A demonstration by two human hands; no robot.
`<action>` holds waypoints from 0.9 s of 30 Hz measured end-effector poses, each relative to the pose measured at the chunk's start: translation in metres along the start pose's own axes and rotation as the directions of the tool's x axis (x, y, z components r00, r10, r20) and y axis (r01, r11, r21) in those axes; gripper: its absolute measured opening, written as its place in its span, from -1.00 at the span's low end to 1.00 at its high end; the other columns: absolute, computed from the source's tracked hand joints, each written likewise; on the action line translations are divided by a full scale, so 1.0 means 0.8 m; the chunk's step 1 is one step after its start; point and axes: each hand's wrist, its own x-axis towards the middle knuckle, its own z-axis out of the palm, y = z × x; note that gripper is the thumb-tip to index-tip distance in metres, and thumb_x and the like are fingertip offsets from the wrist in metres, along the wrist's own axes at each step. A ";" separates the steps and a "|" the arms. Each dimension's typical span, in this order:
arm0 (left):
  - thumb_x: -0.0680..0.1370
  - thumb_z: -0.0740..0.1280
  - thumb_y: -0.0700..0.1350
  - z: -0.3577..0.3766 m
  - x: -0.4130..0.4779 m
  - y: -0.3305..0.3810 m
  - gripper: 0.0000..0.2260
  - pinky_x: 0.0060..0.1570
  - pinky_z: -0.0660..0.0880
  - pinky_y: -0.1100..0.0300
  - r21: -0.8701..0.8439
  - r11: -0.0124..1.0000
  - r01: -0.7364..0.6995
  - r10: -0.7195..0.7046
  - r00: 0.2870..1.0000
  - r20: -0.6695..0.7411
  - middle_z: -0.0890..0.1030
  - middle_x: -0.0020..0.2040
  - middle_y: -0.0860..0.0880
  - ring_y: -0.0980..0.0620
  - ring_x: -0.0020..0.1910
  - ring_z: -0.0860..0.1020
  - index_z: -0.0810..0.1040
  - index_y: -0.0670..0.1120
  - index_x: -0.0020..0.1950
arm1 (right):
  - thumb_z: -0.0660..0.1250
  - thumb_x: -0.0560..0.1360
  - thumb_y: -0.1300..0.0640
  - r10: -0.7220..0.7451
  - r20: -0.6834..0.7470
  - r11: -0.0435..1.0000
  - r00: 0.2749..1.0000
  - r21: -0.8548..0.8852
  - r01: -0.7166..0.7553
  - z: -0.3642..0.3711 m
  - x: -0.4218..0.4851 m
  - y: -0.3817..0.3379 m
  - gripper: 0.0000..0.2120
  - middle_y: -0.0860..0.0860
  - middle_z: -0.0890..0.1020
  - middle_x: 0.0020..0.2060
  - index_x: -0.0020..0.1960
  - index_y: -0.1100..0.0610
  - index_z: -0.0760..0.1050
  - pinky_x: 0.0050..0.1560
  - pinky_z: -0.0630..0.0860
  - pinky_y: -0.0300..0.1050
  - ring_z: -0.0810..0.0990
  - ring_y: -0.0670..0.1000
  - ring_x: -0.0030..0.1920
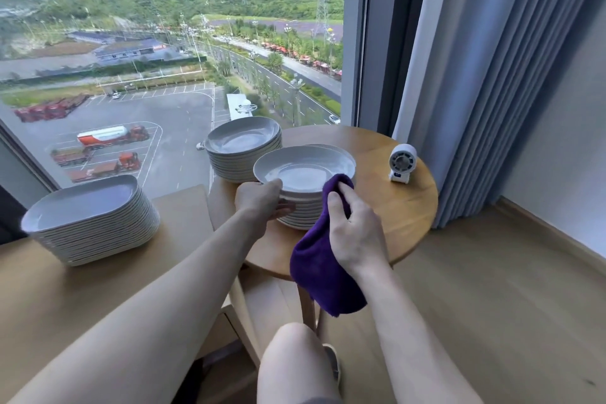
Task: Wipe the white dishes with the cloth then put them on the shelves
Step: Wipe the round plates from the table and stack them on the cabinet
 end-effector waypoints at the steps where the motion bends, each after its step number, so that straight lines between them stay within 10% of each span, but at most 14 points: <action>1: 0.60 0.27 -0.29 -0.001 -0.005 0.000 -0.89 -0.50 0.60 0.21 -0.093 0.996 -0.002 0.002 1.000 -0.005 0.67 -0.19 -0.27 -0.09 -0.43 0.68 0.55 -0.32 0.03 | 0.11 0.66 -0.16 0.002 -0.008 1.000 1.000 0.003 -0.002 -0.001 0.000 0.000 -0.57 -0.10 0.63 0.26 0.44 -0.06 0.47 0.25 0.44 -0.10 0.54 -0.02 0.27; 8: 0.59 0.32 -0.34 -0.018 -0.023 -0.013 -0.95 -0.22 0.71 0.02 -0.311 0.947 -0.082 0.068 0.996 -0.055 0.65 0.06 -0.35 -0.24 -0.13 0.73 0.52 -0.31 0.02 | 0.09 0.64 -0.18 -0.003 -0.014 1.000 1.000 0.018 0.004 0.000 0.003 -0.002 -0.56 -0.11 0.64 0.23 0.43 -0.07 0.47 0.22 0.45 -0.09 0.56 -0.02 0.24; 18: 0.58 0.25 -0.39 -0.057 -0.033 -0.021 -0.91 -0.28 0.71 0.08 -0.466 0.885 -0.003 0.028 0.999 0.045 0.68 -0.05 -0.29 -0.15 -0.28 0.74 0.53 -0.28 0.01 | 0.09 0.63 -0.19 -0.068 0.036 0.997 0.997 -0.035 0.069 0.012 -0.005 -0.021 -0.51 -0.09 0.60 0.32 0.46 -0.02 0.45 0.28 0.39 -0.17 0.50 -0.03 0.34; 27: 0.57 0.15 -0.43 -0.102 -0.055 -0.029 -0.58 -0.13 0.72 -0.01 -0.567 0.821 0.060 0.042 0.986 0.164 0.61 0.21 -0.36 -0.35 0.11 0.67 0.44 -0.22 0.40 | 0.06 0.62 -0.22 -0.116 0.105 0.989 0.988 -0.080 0.125 0.021 -0.019 -0.044 -0.50 -0.11 0.62 0.26 0.46 -0.07 0.43 0.26 0.45 -0.08 0.53 -0.04 0.28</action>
